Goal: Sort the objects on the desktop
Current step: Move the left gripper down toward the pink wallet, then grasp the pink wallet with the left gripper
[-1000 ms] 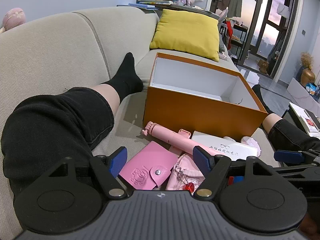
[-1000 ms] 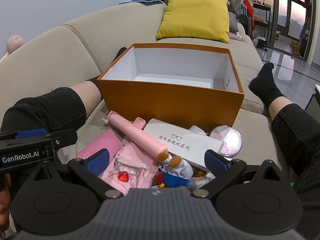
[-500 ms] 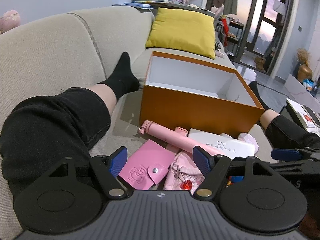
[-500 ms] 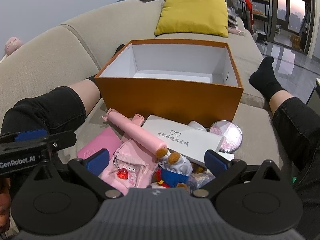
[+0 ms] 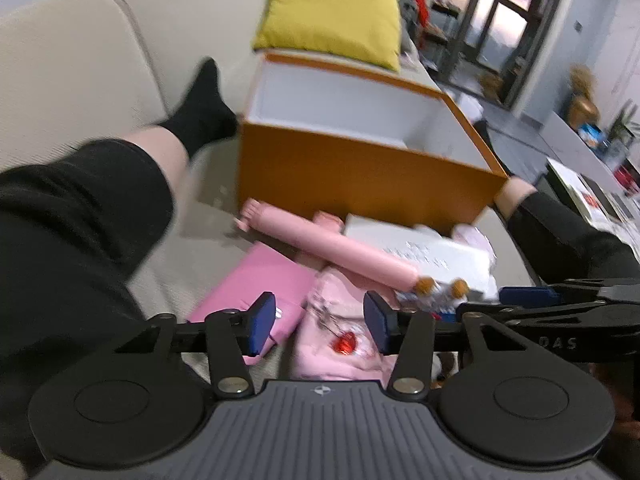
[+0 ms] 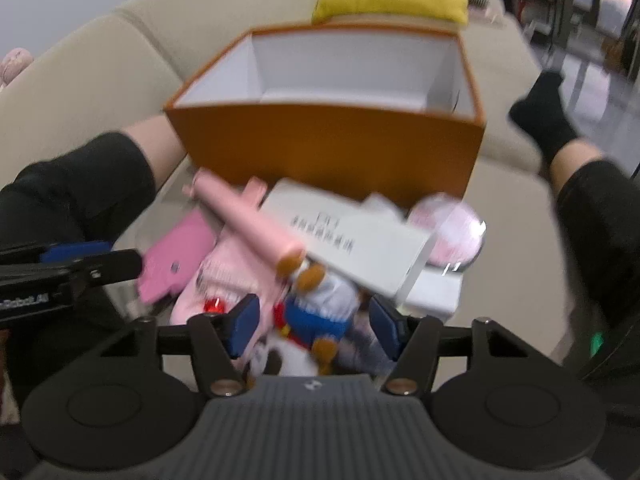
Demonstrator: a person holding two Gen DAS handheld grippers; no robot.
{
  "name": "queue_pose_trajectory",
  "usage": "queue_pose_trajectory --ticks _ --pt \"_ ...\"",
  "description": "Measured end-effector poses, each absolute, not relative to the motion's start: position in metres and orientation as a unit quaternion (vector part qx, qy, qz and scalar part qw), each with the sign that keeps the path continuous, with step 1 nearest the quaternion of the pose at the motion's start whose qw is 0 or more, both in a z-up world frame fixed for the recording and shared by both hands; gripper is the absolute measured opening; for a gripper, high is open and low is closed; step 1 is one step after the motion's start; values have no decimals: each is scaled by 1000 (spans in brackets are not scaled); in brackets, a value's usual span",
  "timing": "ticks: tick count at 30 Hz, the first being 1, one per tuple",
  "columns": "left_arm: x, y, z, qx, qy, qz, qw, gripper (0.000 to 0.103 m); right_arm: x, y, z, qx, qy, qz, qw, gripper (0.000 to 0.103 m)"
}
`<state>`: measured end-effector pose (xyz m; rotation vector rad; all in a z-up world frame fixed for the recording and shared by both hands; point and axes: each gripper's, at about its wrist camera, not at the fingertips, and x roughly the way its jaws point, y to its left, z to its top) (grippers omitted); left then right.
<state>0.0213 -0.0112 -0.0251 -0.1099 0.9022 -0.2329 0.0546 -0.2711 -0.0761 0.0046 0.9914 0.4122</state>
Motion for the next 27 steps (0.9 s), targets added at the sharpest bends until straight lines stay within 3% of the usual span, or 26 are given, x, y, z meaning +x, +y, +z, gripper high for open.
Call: queue_pose_trajectory --ticks 10,17,21,27 --pt "52 -13 -65 -54 523 -114 843 56 73 -286 -119 78 566 203 795 63" --pt "58 -14 -64 -42 523 -112 844 56 75 -274 -96 53 546 227 805 62" --pt "62 -18 -54 27 511 -104 853 56 75 -255 -75 36 512 274 813 62" --pt "61 -29 -62 156 511 -119 837 56 96 -228 -100 35 560 285 777 57"
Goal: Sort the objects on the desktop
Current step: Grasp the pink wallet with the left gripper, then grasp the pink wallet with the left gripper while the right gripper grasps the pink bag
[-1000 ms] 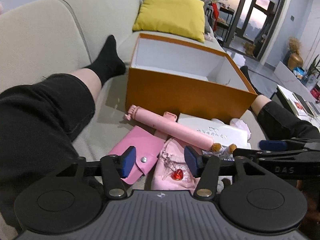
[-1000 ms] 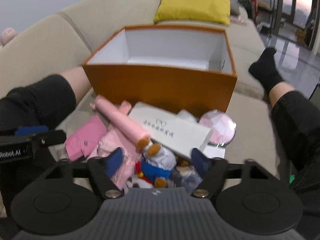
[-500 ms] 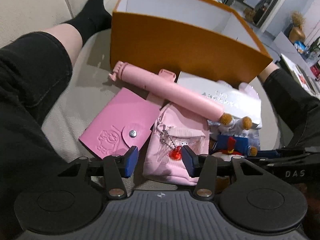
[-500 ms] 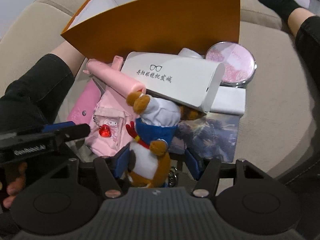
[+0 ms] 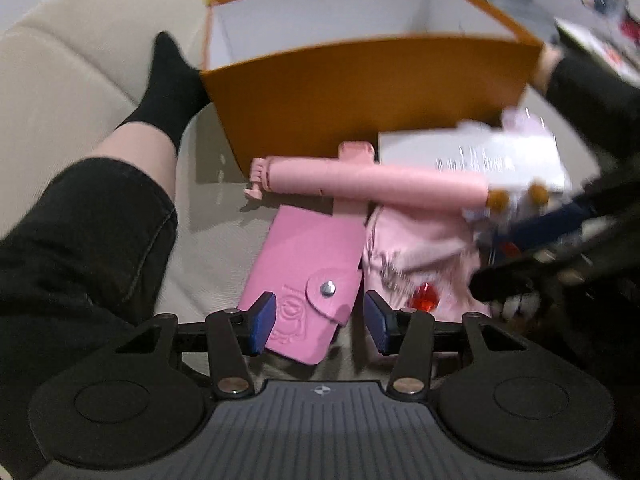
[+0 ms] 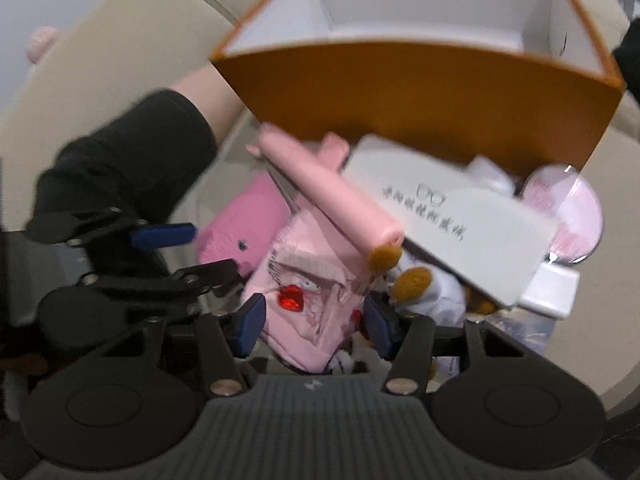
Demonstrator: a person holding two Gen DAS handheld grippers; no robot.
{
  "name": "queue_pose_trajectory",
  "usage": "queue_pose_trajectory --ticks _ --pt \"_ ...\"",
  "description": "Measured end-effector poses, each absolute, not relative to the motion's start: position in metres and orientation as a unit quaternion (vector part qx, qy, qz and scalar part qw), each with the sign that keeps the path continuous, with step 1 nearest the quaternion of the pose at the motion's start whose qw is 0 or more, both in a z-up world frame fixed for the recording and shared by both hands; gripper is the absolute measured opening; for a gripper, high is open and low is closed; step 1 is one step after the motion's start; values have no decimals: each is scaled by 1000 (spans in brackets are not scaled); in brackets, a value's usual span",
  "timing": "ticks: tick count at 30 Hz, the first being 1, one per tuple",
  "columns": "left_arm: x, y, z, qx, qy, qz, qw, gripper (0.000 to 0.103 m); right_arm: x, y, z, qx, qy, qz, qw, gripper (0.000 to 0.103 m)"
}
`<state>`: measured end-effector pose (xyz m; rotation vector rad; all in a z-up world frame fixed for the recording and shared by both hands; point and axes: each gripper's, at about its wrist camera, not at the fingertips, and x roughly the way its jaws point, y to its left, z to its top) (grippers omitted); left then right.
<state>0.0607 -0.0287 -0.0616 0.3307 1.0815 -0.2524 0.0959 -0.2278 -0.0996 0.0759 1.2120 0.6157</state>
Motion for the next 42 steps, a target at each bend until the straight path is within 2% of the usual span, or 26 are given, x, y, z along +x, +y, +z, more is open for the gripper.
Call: queue_pose_trajectory --ticks 8,11,16,21,24,26,28,29,31,38,42 --pt "60 -44 -94 262 521 -148 799 57 111 -220 -116 33 588 270 762 57" --pt "59 -51 -104 300 517 -148 788 61 116 -215 -122 31 594 273 756 58" --pt "61 -63 -116 359 501 -127 777 65 120 -208 -129 26 597 283 751 67" --pt "66 -59 -117 352 504 -121 779 69 123 -208 -131 31 596 283 751 68" --pt "64 -53 -111 335 495 -123 792 59 122 -212 -129 43 594 285 751 66" --pt "64 -46 -100 306 489 -120 808 43 122 -218 -128 56 593 285 751 62" --pt "65 -37 -88 272 483 -110 825 37 122 -225 -126 65 594 283 750 58" --pt "66 -31 -84 259 479 -105 832 31 121 -228 -125 70 595 282 749 58" --pt "68 -19 -74 231 474 -93 845 27 120 -230 -123 74 597 273 750 57" --pt "85 9 -63 170 490 -55 853 27 124 -216 -129 49 605 251 754 60" --pt "89 12 -68 155 503 -54 849 30 126 -208 -133 44 604 251 755 68"
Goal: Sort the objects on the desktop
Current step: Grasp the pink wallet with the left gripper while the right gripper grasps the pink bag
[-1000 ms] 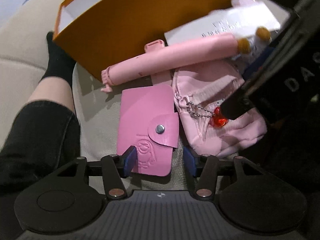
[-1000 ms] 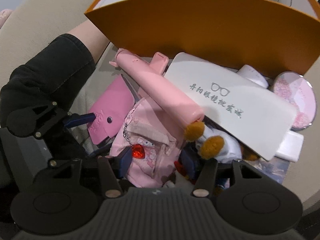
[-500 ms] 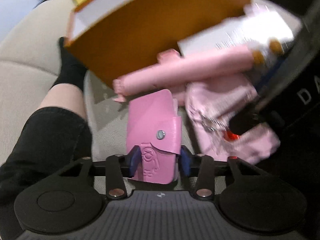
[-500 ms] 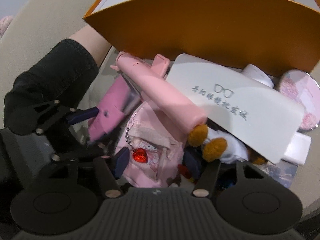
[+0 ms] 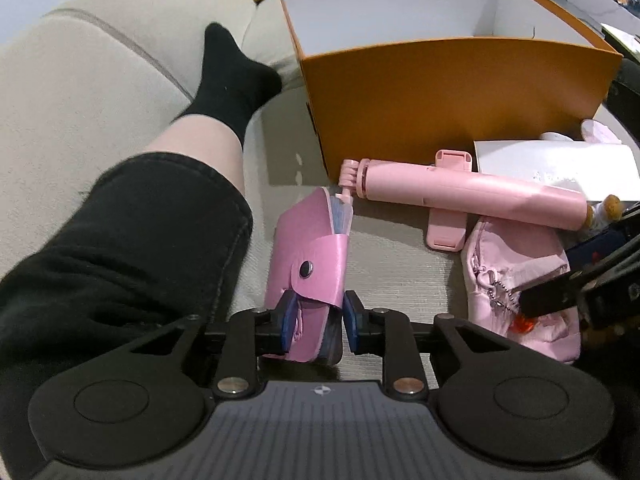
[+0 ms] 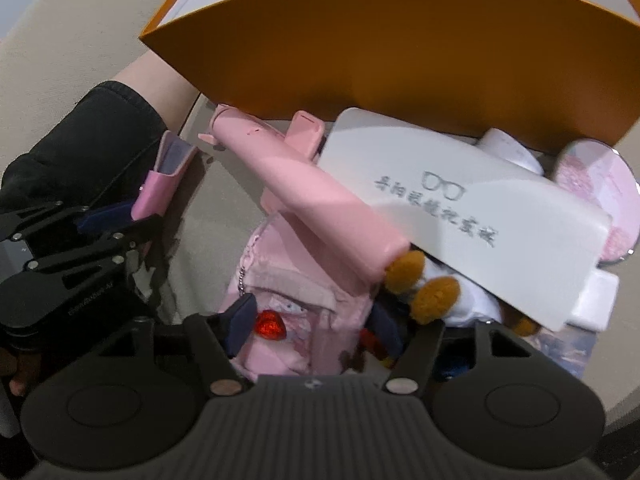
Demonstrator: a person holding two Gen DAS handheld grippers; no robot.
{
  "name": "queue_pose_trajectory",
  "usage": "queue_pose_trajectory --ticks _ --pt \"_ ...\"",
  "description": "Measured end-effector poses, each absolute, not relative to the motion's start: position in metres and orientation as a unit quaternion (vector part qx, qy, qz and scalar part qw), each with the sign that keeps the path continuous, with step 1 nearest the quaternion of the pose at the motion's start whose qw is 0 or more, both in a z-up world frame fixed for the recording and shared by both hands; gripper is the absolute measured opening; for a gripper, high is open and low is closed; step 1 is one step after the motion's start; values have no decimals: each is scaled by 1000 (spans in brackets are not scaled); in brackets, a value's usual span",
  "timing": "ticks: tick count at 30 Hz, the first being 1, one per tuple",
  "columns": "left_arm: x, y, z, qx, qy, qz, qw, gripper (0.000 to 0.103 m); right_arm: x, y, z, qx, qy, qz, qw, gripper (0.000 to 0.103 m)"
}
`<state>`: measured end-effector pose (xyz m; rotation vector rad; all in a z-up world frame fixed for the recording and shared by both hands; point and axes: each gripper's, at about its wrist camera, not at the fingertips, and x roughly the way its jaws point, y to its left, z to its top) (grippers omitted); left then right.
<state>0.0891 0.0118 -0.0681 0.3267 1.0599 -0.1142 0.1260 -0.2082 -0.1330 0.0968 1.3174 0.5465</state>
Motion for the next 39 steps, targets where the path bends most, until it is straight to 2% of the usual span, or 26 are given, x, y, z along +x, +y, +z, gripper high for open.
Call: queue_pose_trajectory --ticks 2,3,4,9,13,18,22,26,29,32,34,39 --pt "90 11 -69 156 503 -53 849 30 125 -205 -134 35 600 247 760 60" --pt "88 11 -68 155 500 -52 850 29 124 -206 -134 33 598 239 764 45" --pt "87 11 -67 152 497 -51 853 28 124 -209 -133 35 599 232 766 39" --pt "78 22 -53 89 495 -63 862 26 122 -222 -127 66 594 238 765 24" --pt "66 28 -38 8 502 -108 858 24 108 -221 -106 60 572 273 771 19" --pt "55 25 -38 -46 513 -142 845 24 90 -209 -75 6 512 316 799 18" --pt "51 32 -43 -103 518 -135 838 24 93 -188 -73 -36 480 318 817 18" --pt "52 44 -54 -160 523 -120 829 23 98 -175 -85 -70 493 336 799 18" --pt "52 38 -59 -149 525 -120 829 24 102 -179 -93 -48 503 338 794 21" --pt "52 34 -63 -145 528 -120 828 24 105 -193 -91 -16 508 330 796 31" --pt "52 35 -62 -146 528 -120 828 24 103 -203 -90 -1 514 320 796 45" --pt "50 37 -61 -143 527 -120 829 24 108 -210 -103 14 547 302 781 48"
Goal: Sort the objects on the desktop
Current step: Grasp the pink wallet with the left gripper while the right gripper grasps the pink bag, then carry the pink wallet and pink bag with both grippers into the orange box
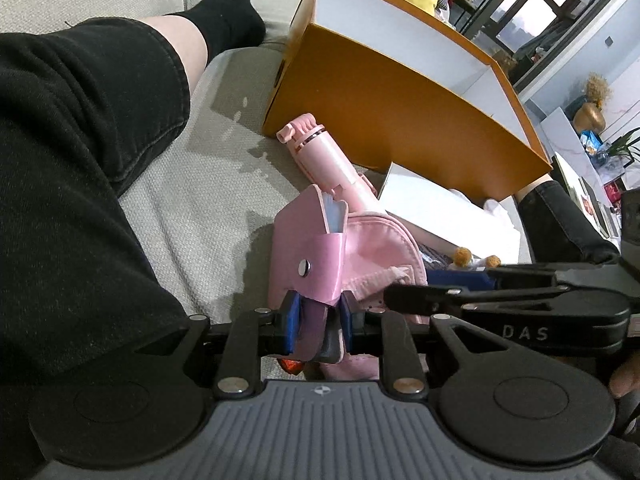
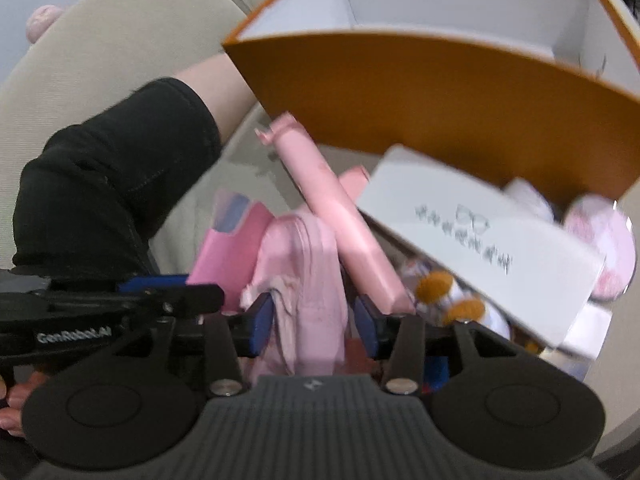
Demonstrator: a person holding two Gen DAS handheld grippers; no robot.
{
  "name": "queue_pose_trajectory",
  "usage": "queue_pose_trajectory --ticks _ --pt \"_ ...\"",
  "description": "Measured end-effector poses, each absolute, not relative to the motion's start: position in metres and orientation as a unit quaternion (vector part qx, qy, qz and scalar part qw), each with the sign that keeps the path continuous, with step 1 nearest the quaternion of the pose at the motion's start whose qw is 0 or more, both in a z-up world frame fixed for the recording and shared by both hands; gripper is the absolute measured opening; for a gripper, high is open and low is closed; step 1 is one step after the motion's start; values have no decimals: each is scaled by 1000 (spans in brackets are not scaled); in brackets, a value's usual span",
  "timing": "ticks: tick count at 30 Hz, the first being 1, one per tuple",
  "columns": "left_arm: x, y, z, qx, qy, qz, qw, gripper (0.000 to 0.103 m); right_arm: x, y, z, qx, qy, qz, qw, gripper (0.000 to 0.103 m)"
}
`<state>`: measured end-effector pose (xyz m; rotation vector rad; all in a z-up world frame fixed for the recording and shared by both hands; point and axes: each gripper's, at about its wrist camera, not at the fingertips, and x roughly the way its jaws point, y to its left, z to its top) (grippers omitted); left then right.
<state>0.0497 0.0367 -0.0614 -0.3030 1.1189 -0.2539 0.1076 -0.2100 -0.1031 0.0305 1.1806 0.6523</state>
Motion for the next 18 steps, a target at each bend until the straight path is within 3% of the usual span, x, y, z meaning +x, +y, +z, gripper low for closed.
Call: queue_pose_trajectory --ticks 5,11,18 --pt "50 37 -61 -144 527 -119 829 24 120 -215 -122 69 579 308 752 45" --pt "52 36 -60 -144 531 -112 828 25 115 -220 -107 102 571 345 738 38" --pt "46 32 -48 -111 510 -101 847 23 100 -213 -75 50 529 371 762 29"
